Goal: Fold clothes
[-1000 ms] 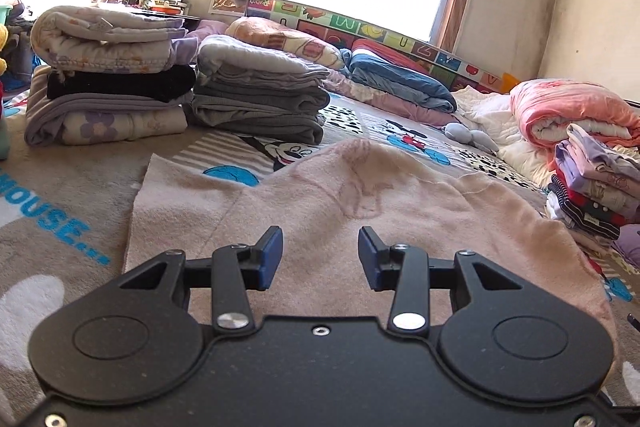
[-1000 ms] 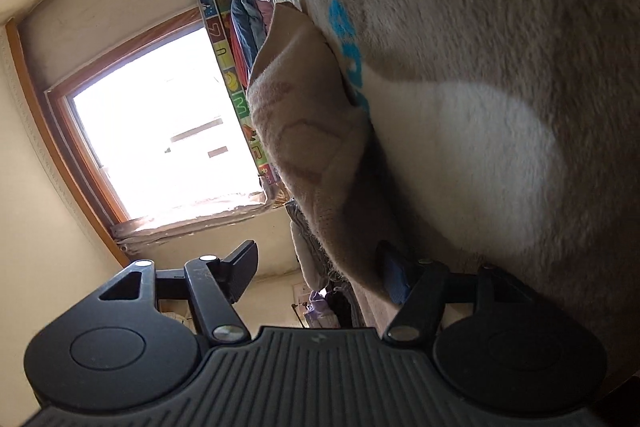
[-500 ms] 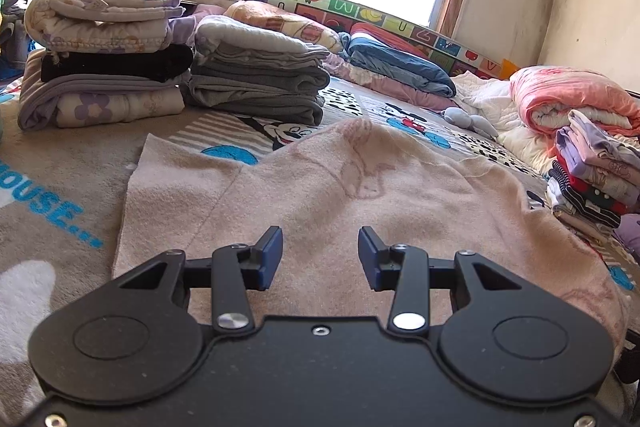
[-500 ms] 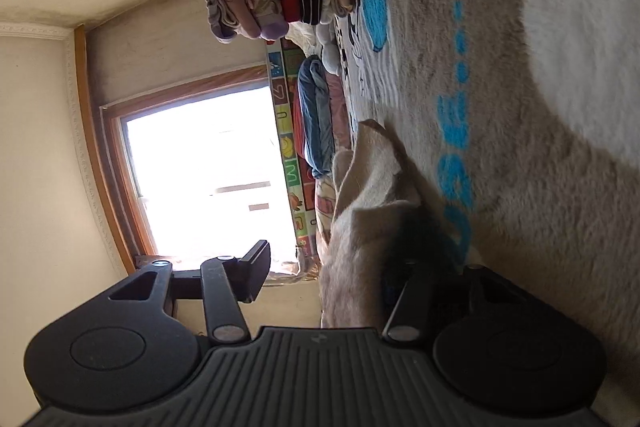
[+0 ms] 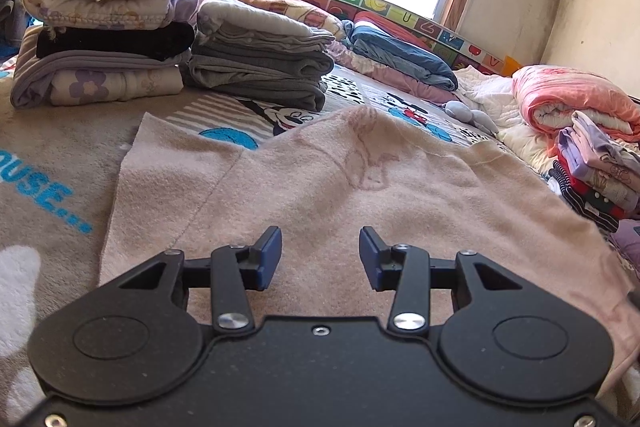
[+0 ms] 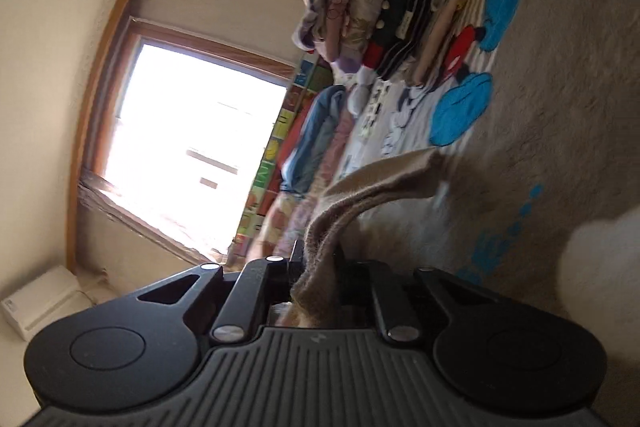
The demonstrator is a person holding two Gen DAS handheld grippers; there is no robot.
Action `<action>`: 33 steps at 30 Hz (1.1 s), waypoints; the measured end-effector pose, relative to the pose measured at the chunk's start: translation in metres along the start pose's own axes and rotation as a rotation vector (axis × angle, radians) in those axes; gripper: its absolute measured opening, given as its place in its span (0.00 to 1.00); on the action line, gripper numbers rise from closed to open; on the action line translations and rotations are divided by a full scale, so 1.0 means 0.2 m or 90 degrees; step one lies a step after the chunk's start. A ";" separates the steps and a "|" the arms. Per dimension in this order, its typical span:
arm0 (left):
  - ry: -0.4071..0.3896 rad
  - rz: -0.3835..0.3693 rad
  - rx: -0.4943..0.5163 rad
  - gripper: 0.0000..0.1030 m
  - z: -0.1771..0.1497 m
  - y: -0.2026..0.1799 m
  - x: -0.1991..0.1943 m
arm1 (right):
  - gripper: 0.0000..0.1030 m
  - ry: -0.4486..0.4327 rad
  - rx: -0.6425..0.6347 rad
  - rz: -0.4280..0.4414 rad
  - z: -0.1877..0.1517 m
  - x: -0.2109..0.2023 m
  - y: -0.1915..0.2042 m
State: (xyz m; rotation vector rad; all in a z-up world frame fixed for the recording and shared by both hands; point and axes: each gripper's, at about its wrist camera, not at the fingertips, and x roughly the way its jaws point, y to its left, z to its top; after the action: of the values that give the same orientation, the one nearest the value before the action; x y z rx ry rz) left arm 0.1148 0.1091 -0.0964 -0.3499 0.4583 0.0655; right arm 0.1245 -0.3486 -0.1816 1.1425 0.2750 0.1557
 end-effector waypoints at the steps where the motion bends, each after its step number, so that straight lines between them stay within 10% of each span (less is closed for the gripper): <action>1: 0.002 -0.001 -0.001 0.40 0.00 0.00 0.00 | 0.13 0.015 -0.016 -0.049 -0.01 0.02 -0.05; 4: 0.007 -0.011 0.004 0.41 0.00 -0.01 0.00 | 0.15 0.029 -0.016 -0.104 -0.06 0.01 -0.18; 8: 0.008 -0.024 0.012 0.43 0.00 -0.04 0.00 | 0.57 0.007 0.034 -0.030 0.00 0.04 -0.20; 13: 0.015 -0.024 0.022 0.43 -0.02 -0.05 0.00 | 0.55 0.065 0.038 0.011 0.13 0.23 -0.22; 15: 0.016 -0.021 0.023 0.43 -0.03 -0.05 0.00 | 0.37 0.078 0.031 0.025 0.18 0.29 -0.21; 16: 0.016 -0.019 0.022 0.43 -0.03 -0.04 0.00 | 0.11 0.072 0.011 0.019 0.20 0.30 -0.19; 21: 0.021 -0.013 0.013 0.43 -0.03 -0.02 0.01 | 0.08 -0.002 -0.208 -0.042 0.19 0.18 0.07; 24: 0.026 -0.017 0.021 0.43 -0.03 -0.04 0.02 | 0.11 0.052 -0.185 -0.119 0.20 0.21 -0.07; 28: 0.026 -0.026 0.020 0.44 -0.03 -0.05 0.02 | 0.31 0.053 -0.025 -0.060 0.29 0.19 -0.29; 33: 0.033 -0.024 0.025 0.45 -0.04 -0.06 0.04 | 0.54 0.150 -0.064 -0.061 0.42 0.41 -0.21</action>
State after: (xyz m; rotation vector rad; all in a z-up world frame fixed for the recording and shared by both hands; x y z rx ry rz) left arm 0.1194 0.0951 -0.1029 -0.3219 0.5028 0.0111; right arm 0.2260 -0.4175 -0.1991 1.0099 0.5242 0.2171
